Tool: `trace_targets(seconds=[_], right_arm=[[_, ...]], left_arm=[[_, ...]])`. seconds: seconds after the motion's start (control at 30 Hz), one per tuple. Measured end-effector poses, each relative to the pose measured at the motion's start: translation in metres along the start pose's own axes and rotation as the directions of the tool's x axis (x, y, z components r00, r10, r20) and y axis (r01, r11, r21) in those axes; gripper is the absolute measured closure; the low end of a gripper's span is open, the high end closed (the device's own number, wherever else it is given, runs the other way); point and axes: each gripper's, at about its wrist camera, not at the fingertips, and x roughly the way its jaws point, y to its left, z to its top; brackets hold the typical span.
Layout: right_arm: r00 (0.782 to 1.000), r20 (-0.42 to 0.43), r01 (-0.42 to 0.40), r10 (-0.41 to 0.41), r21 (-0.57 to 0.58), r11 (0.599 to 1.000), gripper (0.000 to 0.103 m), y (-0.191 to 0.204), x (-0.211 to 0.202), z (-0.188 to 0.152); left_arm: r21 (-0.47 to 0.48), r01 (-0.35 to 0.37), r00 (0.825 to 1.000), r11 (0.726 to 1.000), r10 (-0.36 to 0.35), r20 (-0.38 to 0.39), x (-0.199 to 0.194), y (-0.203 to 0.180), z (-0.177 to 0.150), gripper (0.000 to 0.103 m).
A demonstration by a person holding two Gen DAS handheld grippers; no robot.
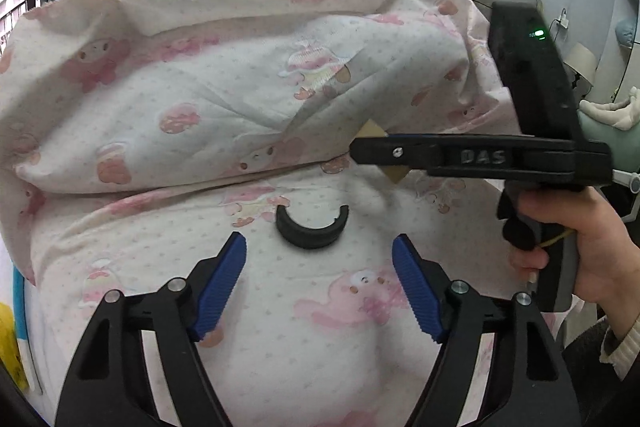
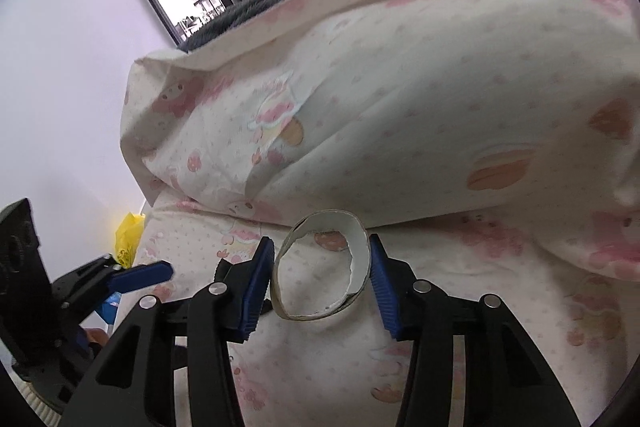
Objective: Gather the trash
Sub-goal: 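Grasp the tape ring with the right tool while the left tool grasps the black clip, then carry the tape ring and black clip with both tools to the green bin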
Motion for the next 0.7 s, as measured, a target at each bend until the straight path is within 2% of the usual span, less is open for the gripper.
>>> trace_targets(seconds=[0.27,0.5,0.63,0.7], right_arm=[[1.000,0.023,-0.014,0.014,-0.006,1.000,0.055,-0.010,-0.019,0.001],[1.000,0.027,-0.004,0.004,-0.028,1.000,0.055,-0.007,-0.029,-0.001],[1.000,0.025,0.000,0.000,-0.033,0.999,0.055,-0.007,-0.034,-0.003],[1.000,0.024,0.001,0.000,-0.035,0.999,0.055,-0.005,-0.035,-0.003]], left_arm=[[-0.013,-0.070,0.996,0.997,0.069,-0.054,0.028,-0.010,0.008,0.028],[-0.051,-0.113,0.991,0.992,0.109,-0.078,0.045,-0.009,0.015,0.037],[-0.054,-0.121,0.989,0.991,0.116,-0.086,0.051,-0.006,0.013,0.049],[-0.058,-0.124,0.989,0.991,0.119,-0.082,0.052,-0.006,0.011,0.052]])
